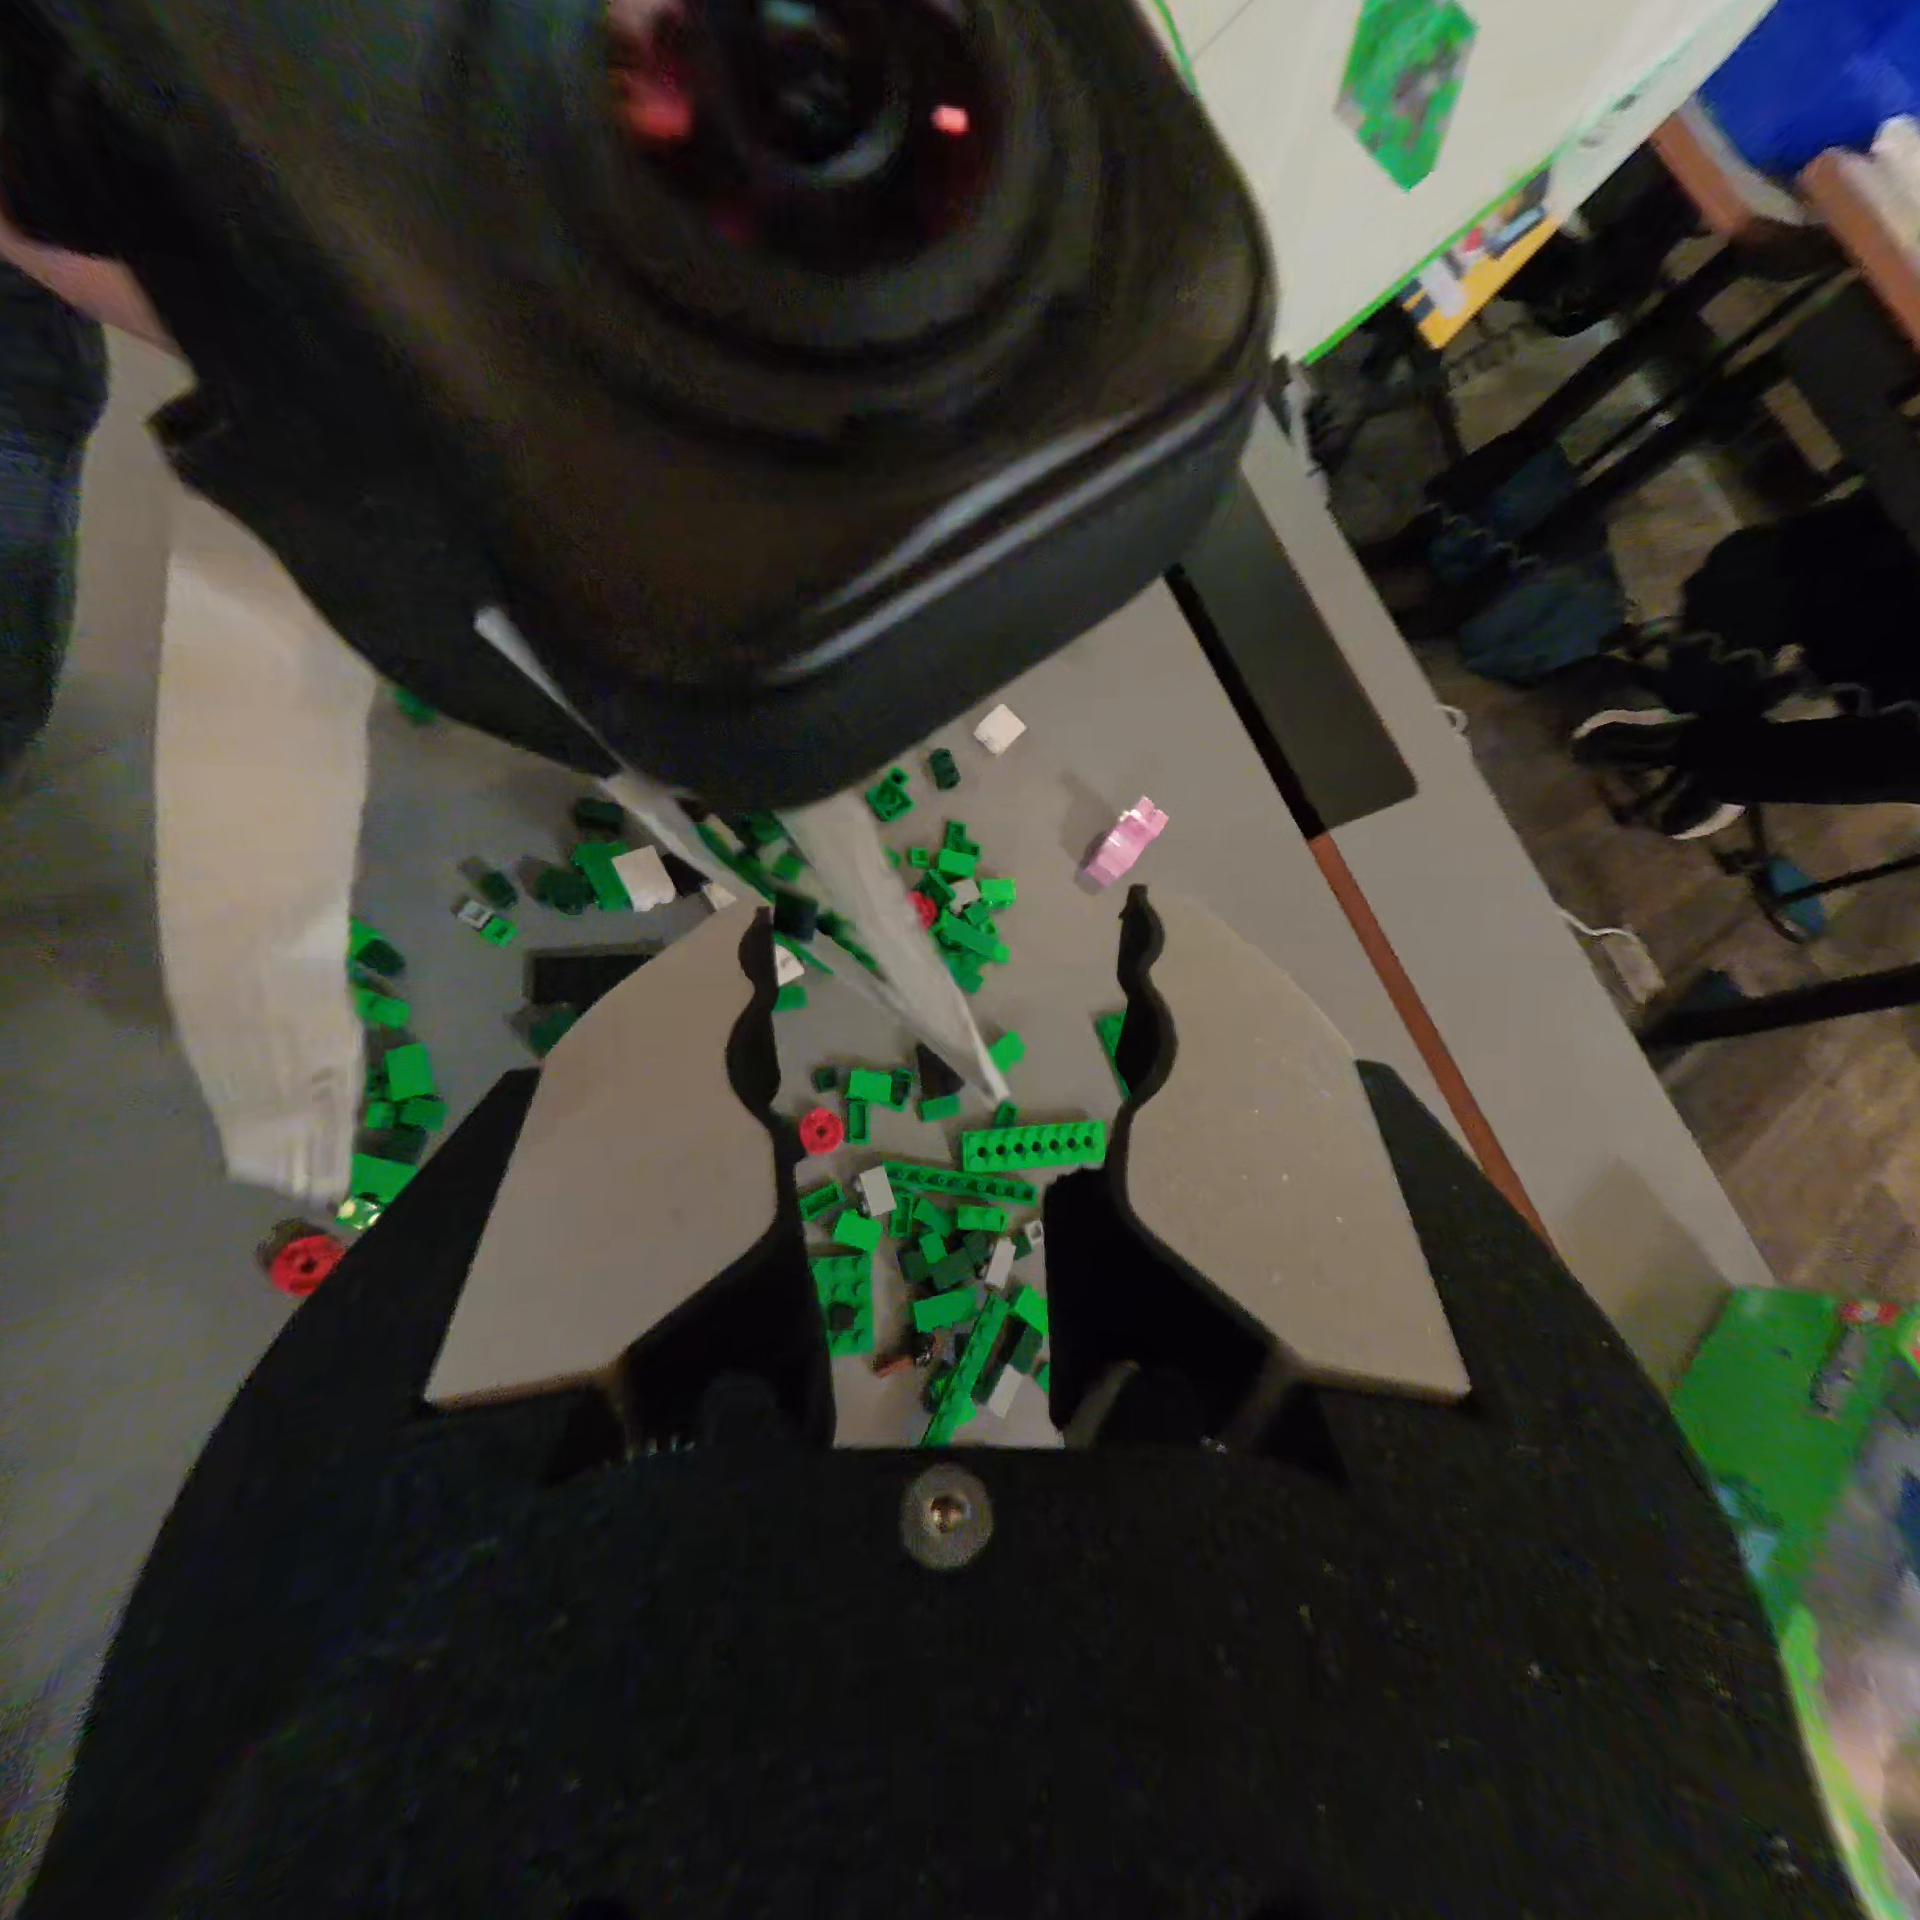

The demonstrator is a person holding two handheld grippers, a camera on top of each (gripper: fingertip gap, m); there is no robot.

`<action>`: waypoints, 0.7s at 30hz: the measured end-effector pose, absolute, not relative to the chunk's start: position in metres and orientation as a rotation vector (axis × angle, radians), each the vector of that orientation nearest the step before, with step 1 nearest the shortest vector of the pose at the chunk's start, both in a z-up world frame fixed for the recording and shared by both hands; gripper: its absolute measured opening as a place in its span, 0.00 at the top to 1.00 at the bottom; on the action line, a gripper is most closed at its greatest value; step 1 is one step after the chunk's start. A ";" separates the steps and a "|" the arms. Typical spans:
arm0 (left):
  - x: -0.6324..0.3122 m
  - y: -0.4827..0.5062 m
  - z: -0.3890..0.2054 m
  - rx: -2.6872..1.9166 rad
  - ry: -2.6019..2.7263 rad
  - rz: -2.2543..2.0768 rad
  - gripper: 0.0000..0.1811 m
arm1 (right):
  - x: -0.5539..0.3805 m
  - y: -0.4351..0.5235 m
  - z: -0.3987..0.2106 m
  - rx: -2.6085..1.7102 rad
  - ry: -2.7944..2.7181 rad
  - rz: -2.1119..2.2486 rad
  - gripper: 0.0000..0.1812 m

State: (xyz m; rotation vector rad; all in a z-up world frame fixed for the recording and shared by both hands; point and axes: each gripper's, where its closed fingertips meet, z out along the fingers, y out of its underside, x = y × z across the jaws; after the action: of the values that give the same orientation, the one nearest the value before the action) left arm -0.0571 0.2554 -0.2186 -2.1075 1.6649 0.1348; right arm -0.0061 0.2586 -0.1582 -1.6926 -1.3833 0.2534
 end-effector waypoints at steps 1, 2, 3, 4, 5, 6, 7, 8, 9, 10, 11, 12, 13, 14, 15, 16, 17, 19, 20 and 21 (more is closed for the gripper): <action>-0.055 0.258 -0.217 -2.093 1.654 0.125 1.00 | -0.010 0.263 -0.160 -1.708 -1.404 0.273 0.65; -0.053 0.258 -0.217 -2.085 1.660 0.123 1.00 | -0.012 0.268 -0.163 -1.726 -1.421 0.290 0.64; -0.053 0.259 -0.219 -2.080 1.681 0.142 1.00 | -0.013 0.271 -0.166 -1.749 -1.436 0.313 0.63; -0.054 0.260 -0.222 -2.076 1.700 0.174 1.00 | -0.014 0.274 -0.170 -1.769 -1.449 0.342 0.63; -0.054 0.261 -0.224 -2.075 1.715 0.194 1.00 | -0.015 0.277 -0.172 -1.777 -1.449 0.374 0.63; -0.053 0.261 -0.226 -2.073 1.724 0.195 1.00 | -0.016 0.278 -0.173 -1.781 -1.443 0.414 0.65; -0.052 0.263 -0.226 -2.069 1.724 0.193 1.00 | -0.017 0.279 -0.174 -1.777 -1.432 0.448 0.65; -0.053 0.264 -0.226 -2.074 1.713 0.191 1.00 | -0.016 0.281 -0.174 -1.764 -1.425 0.476 0.65; -0.054 0.266 -0.227 -2.091 1.697 0.181 1.00 | -0.014 0.282 -0.174 -1.769 -1.422 0.495 0.65; -0.057 0.267 -0.228 -2.114 1.681 0.176 1.00 | -0.011 0.285 -0.172 -1.775 -1.408 0.504 0.64; -0.061 0.270 -0.229 -2.135 1.660 0.189 1.00 | -0.007 0.286 -0.169 -1.769 -1.393 0.515 0.65; -0.065 0.272 -0.230 -2.156 1.647 0.198 1.00 | -0.003 0.286 -0.167 -1.762 -1.379 0.525 0.65; -0.069 0.273 -0.232 -2.173 1.643 0.201 1.00 | 0.003 0.287 -0.164 -1.758 -1.364 0.518 0.65; -0.073 0.275 -0.233 -2.186 1.633 0.207 1.00 | 0.009 0.289 -0.163 -1.753 -1.351 0.494 0.66; -0.076 0.276 -0.234 -2.201 1.622 0.202 1.00 | 0.016 0.290 -0.163 -1.753 -1.343 0.466 0.69; -0.078 0.276 -0.234 -2.207 1.617 0.191 1.00 | 0.025 0.291 -0.164 -1.767 -1.334 0.444 0.69; -0.079 0.275 -0.234 -2.202 1.616 0.181 1.00 | 0.033 0.293 -0.164 -1.784 -1.314 0.424 0.69; -0.079 0.274 -0.231 -2.177 1.620 0.162 1.00 | 0.049 0.292 -0.160 -1.804 -1.244 0.406 0.72; -0.078 0.273 -0.229 -2.162 1.625 0.152 1.00 | 0.057 0.289 -0.159 -1.815 -1.206 0.408 0.74; -0.078 0.272 -0.228 -2.153 1.632 0.140 1.00 | 0.065 0.283 -0.162 -1.830 -1.183 0.412 0.75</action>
State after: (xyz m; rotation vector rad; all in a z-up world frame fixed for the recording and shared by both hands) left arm -0.0778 0.2720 -0.2284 -2.1531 1.6323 0.1397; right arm 0.0652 0.2828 -0.1619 -1.8300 -1.1831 0.4120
